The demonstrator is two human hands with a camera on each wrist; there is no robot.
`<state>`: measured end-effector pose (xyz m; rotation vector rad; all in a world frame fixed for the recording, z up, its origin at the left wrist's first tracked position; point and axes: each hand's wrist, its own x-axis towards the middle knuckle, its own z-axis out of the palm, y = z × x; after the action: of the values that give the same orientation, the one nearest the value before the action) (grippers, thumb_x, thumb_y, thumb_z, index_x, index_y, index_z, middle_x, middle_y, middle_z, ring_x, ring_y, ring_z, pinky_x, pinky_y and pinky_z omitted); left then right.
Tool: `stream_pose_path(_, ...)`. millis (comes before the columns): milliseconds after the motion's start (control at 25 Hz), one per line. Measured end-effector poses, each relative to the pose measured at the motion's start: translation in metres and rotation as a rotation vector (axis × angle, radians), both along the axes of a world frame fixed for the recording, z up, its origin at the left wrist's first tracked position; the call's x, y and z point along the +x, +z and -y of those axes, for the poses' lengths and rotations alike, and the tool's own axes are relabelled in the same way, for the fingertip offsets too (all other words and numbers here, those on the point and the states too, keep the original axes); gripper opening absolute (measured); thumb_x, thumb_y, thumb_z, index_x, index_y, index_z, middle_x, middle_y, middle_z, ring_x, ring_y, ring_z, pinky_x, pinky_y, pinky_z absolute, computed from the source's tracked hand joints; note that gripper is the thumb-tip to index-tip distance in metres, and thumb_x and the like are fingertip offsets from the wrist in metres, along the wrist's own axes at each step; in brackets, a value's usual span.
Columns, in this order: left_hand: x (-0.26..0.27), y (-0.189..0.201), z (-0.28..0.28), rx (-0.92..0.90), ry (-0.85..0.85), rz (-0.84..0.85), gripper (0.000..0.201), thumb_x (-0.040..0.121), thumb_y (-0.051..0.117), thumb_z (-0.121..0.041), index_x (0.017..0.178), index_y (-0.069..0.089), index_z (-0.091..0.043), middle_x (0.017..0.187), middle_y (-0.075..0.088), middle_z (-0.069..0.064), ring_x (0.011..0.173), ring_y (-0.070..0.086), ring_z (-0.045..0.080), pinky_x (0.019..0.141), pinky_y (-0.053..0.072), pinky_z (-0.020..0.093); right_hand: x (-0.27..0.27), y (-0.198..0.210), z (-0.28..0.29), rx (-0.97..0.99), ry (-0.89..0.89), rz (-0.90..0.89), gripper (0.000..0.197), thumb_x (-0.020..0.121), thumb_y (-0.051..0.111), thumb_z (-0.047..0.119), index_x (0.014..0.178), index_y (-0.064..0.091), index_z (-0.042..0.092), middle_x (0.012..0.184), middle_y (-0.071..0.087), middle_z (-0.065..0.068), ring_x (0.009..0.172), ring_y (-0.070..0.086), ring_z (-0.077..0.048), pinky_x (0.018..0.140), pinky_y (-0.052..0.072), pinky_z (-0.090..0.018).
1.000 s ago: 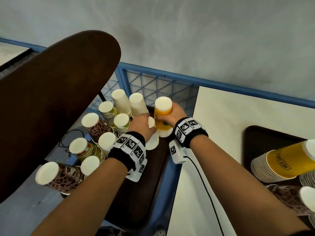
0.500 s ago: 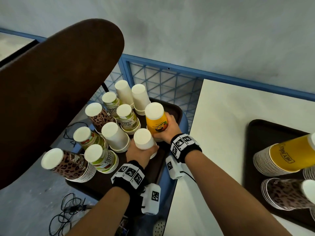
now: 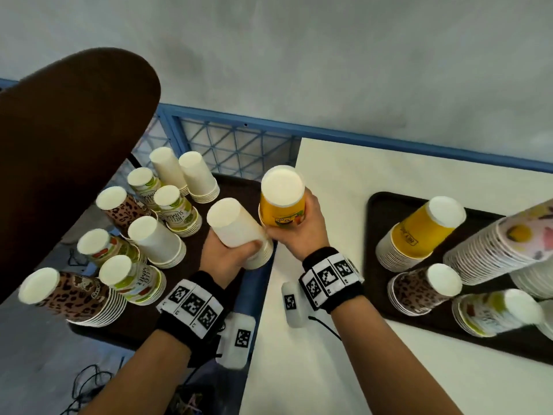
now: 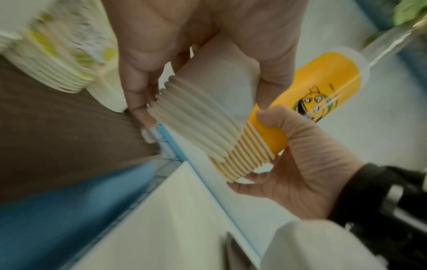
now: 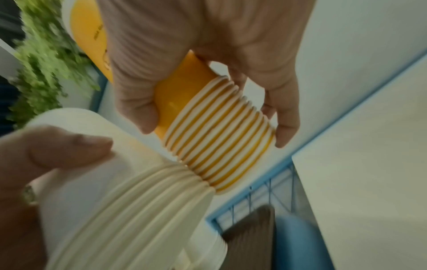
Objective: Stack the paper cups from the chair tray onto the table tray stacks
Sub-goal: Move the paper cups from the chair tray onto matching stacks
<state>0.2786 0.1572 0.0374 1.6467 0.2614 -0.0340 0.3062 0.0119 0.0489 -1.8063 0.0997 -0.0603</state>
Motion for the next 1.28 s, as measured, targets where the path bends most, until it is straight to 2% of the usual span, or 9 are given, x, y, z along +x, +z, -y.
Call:
stream_pose_path(120, -0.008, 0.033, 0.046, -0.114, -0.086, 0.061, 0.083, 0.049, 0.076, -0.019, 0.124, 0.047, 0.000, 0.103, 0.063, 0.003, 0.092, 0.061, 0.010, 0.074, 0.053, 0.016, -0.029, 0.037, 0.057, -0.024, -0.077, 0.069, 0.080, 0.045, 0.084, 0.024, 0.114, 0.046, 0.035, 0.123, 0.056, 0.000, 0.114, 0.055, -0.020, 0.100, 0.046, -0.041)
stream_pose_path(240, -0.016, 0.060, 0.090, -0.209, -0.133, 0.071, 0.090, 0.042, 0.077, -0.030, 0.123, 0.049, -0.001, 0.107, 0.064, 0.010, 0.099, 0.061, 0.022, 0.085, 0.052, 0.036, -0.056, 0.077, 0.115, -0.106, -0.203, 0.158, 0.081, 0.050, 0.085, 0.020, 0.119, 0.044, 0.032, 0.122, 0.057, 0.000, 0.112, 0.054, -0.019, 0.097, 0.045, -0.034)
stream_pose_path(440, -0.036, 0.081, 0.149, -0.182, -0.153, 0.061, 0.057, 0.061, 0.079, -0.010, 0.112, 0.053, -0.015, 0.101, 0.064, 0.002, 0.099, 0.061, 0.022, 0.096, 0.048, 0.052, -0.065, 0.112, 0.195, -0.102, -0.337, 0.124, 0.082, 0.060, 0.081, 0.013, 0.130, 0.040, 0.024, 0.115, 0.053, 0.006, 0.104, 0.051, -0.013, 0.089, 0.042, -0.026)
stream_pose_path(600, -0.045, 0.085, 0.170, -0.178, -0.127, 0.052, 0.079, 0.042, 0.077, -0.036, 0.115, 0.053, -0.014, 0.111, 0.064, 0.008, 0.105, 0.061, 0.026, 0.093, 0.050, 0.051, -0.054, 0.085, 0.223, -0.154, -0.271, -0.032, 0.081, 0.060, 0.082, 0.014, 0.129, 0.040, 0.020, 0.120, 0.059, -0.003, 0.104, 0.056, -0.019, 0.091, 0.047, -0.031)
stream_pose_path(800, -0.048, 0.083, 0.194, -0.100, -0.139, 0.049, 0.055, 0.071, 0.073, 0.001, 0.118, 0.049, -0.010, 0.105, 0.062, 0.004, 0.093, 0.061, 0.017, 0.084, 0.051, 0.038, -0.041, 0.047, 0.237, -0.322, -0.139, -0.382, 0.079, 0.064, 0.082, 0.024, 0.130, 0.042, 0.012, 0.129, 0.056, -0.010, 0.118, 0.053, -0.027, 0.095, 0.042, -0.029)
stream_pose_path(880, -0.051, 0.084, 0.203, -0.099, -0.166, 0.052, 0.064, 0.066, 0.078, -0.003, 0.122, 0.050, -0.008, 0.108, 0.063, 0.006, 0.094, 0.061, 0.018, 0.081, 0.051, 0.032, -0.041, 0.046, 0.241, -0.375, -0.108, -0.411, 0.079, 0.064, 0.081, 0.029, 0.130, 0.043, 0.010, 0.129, 0.056, -0.010, 0.118, 0.053, -0.028, 0.098, 0.043, -0.033)
stream_pose_path(1080, -0.069, 0.095, 0.225, -0.120, -0.232, 0.068, 0.065, 0.061, 0.080, -0.011, 0.120, 0.052, -0.009, 0.106, 0.065, 0.004, 0.094, 0.063, 0.016, 0.081, 0.051, 0.038, -0.073, 0.062, 0.254, -0.367, -0.093, -0.337, 0.075, 0.074, 0.073, 0.026, 0.136, 0.036, 0.007, 0.131, 0.055, -0.012, 0.120, 0.052, -0.027, 0.098, 0.041, -0.032)
stream_pose_path(1200, -0.089, 0.101, 0.254, -0.152, -0.309, 0.082, 0.082, 0.046, 0.077, -0.031, 0.121, 0.053, -0.009, 0.110, 0.066, 0.006, 0.098, 0.065, 0.017, 0.083, 0.055, 0.035, -0.131, 0.069, 0.283, -0.268, -0.127, -0.245, 0.053, 0.081, 0.065, 0.022, 0.130, 0.046, 0.012, 0.116, 0.060, -0.010, 0.101, 0.058, -0.020, 0.087, 0.044, -0.026)
stream_pose_path(1280, -0.101, 0.098, 0.282, -0.136, -0.359, 0.075, 0.084, 0.045, 0.077, -0.032, 0.122, 0.052, -0.010, 0.113, 0.065, 0.007, 0.099, 0.064, 0.016, 0.085, 0.054, 0.032, -0.189, 0.058, 0.308, -0.240, -0.154, -0.241, 0.041, 0.081, 0.065, 0.019, 0.120, 0.054, 0.015, 0.103, 0.061, -0.005, 0.086, 0.060, -0.019, 0.078, 0.046, -0.024)
